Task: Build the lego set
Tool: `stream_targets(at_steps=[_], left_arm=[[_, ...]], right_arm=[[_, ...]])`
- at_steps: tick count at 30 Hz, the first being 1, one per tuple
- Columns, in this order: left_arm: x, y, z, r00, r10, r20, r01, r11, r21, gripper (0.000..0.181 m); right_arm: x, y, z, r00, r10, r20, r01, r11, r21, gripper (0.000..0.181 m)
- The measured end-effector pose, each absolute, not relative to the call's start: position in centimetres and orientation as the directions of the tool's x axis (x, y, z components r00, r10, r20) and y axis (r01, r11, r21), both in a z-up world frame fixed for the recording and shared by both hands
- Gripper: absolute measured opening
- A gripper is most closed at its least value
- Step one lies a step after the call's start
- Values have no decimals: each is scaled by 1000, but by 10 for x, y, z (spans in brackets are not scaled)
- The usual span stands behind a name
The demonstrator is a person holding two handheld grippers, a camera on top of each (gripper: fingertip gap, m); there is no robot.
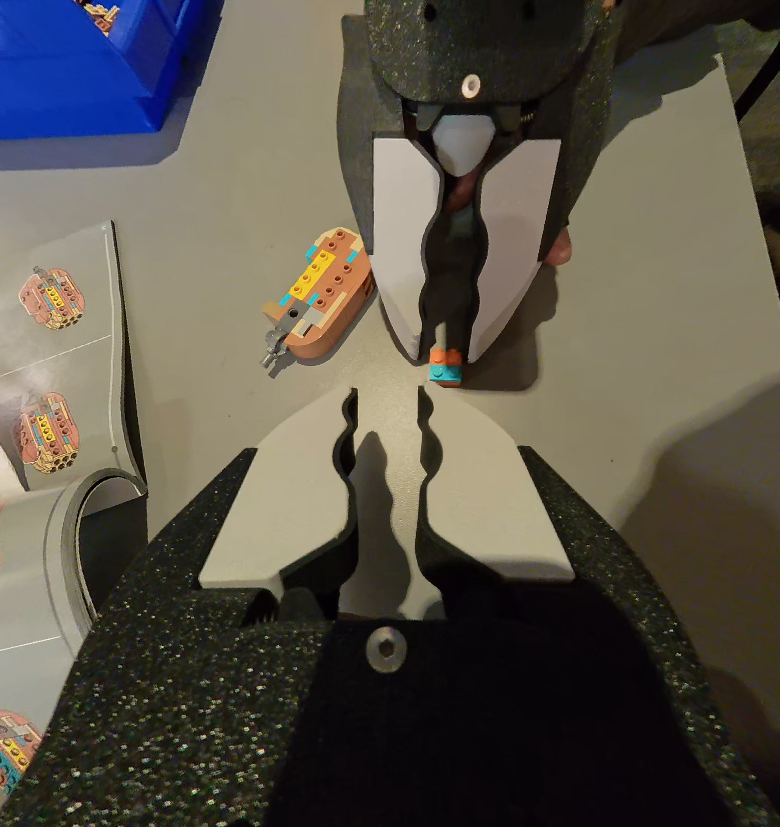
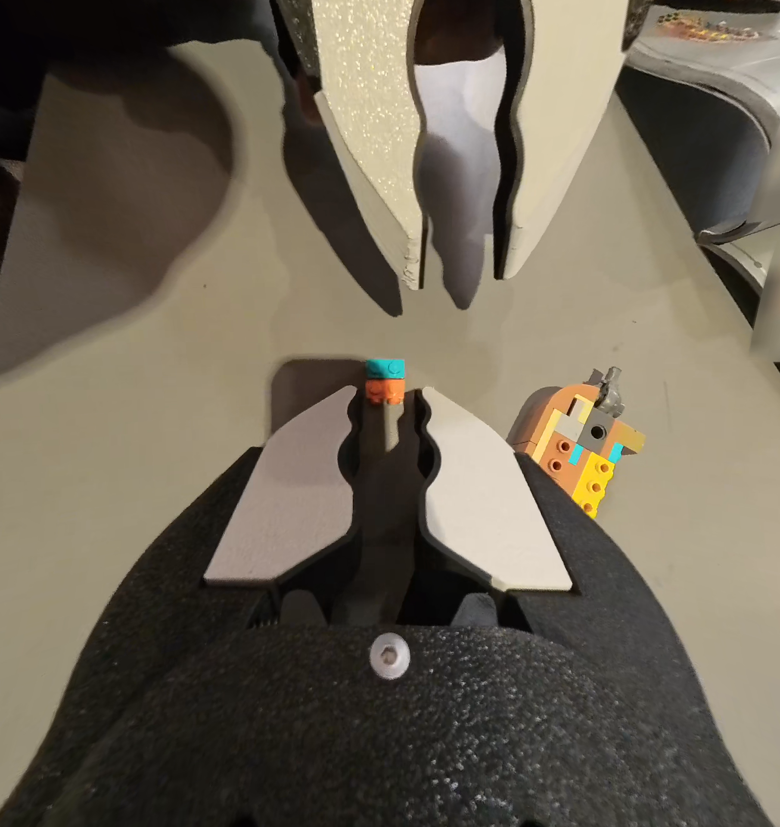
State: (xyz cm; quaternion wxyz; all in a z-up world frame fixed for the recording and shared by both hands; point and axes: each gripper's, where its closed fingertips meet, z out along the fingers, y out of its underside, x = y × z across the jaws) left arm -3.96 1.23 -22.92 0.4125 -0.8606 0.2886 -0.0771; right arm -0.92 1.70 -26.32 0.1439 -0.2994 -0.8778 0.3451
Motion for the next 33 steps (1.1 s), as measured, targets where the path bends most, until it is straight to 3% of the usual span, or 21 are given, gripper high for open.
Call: stream_targets(at_steps=[33], left_arm=[[-40,12,-228,828,-553,-93,-420,-502,-756,25]], right_arm=[[-10,12,-264,-789,615,2,444,571,-690,19]])
